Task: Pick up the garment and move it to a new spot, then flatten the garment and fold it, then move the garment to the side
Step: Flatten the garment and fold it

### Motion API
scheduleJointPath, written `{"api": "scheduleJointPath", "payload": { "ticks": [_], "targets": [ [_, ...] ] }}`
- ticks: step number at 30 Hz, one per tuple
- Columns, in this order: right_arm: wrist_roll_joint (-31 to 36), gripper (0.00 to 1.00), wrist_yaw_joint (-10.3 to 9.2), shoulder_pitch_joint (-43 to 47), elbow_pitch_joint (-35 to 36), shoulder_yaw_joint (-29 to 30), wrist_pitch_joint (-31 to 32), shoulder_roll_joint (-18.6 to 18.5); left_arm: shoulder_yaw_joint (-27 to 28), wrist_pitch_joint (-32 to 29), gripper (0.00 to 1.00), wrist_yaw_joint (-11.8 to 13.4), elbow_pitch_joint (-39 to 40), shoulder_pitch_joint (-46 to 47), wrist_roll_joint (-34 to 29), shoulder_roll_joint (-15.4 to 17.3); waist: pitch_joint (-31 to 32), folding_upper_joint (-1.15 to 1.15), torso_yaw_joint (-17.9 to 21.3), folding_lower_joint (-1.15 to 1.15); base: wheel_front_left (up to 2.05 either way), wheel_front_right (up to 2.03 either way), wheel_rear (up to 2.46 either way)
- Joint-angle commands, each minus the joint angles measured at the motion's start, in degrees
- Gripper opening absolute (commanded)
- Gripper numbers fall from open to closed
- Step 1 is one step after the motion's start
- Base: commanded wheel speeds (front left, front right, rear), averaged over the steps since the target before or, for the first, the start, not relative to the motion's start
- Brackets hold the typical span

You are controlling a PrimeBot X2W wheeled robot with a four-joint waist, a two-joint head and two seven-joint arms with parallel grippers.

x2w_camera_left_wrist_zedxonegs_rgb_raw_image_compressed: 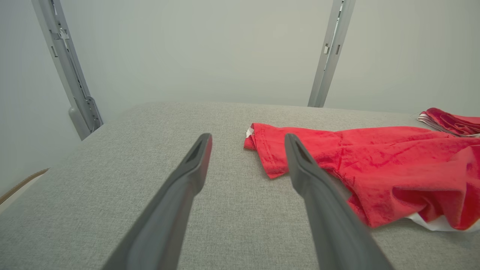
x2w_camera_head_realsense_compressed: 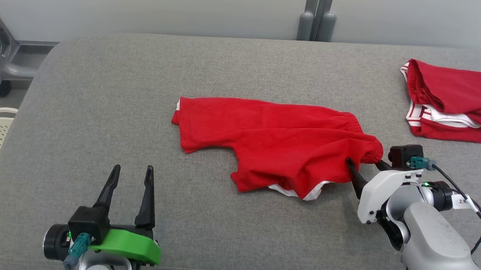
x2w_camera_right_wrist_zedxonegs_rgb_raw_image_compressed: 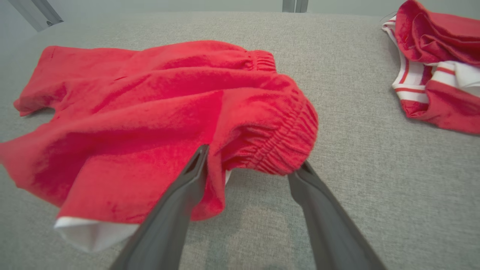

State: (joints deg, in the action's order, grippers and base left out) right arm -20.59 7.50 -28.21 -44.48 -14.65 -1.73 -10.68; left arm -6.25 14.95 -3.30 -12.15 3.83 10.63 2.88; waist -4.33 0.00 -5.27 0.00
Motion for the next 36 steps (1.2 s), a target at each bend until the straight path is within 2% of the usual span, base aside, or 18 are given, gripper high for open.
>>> {"api": "scheduleJointPath", "payload": {
  "ticks": [1, 13, 20, 27, 36],
  "targets": [
    [-0.3, 1.0, -0.02, 0.7, 0.3, -0.3, 0.2, -0.6, 0.1, 0.2, 1.0, -0.2, -0.1, -0.4, 0.2, 0.0, 0.1, 0.0, 0.3, 0.0, 0.0, 0.0, 0.0],
    [0.0, 1.0, -0.02, 4.5, 7.7, 3.0, -3.9, -1.8, 0.3, 0.2, 1.0, -0.4, 0.2, -0.6, 0.0, 0.0, -0.4, 0.0, 2.6, 0.0, 0.0, 0.0, 0.0],
    [1.8, 1.0, -0.02, 7.7, 15.7, 5.7, -10.1, 0.2, -0.7, 0.2, 1.0, -1.4, -0.5, -0.2, -0.4, 0.0, -0.8, 0.0, 4.3, 0.0, 0.0, 0.0, 0.0],
    [3.3, 1.0, -0.02, 10.8, 22.4, 7.8, -12.7, 2.7, -2.8, 0.2, 1.0, -2.2, -2.0, 0.3, -0.2, 0.0, -1.3, 0.0, 5.7, 0.0, 0.0, 0.0, 0.0],
    [4.9, 1.0, -0.02, 13.6, 25.2, 8.1, -13.4, 5.1, -7.7, 0.2, 1.0, -3.4, -7.1, 2.3, -0.3, 0.0, -2.2, 0.0, 7.1, 0.0, 0.0, 0.0, 0.0]
  ]
}}
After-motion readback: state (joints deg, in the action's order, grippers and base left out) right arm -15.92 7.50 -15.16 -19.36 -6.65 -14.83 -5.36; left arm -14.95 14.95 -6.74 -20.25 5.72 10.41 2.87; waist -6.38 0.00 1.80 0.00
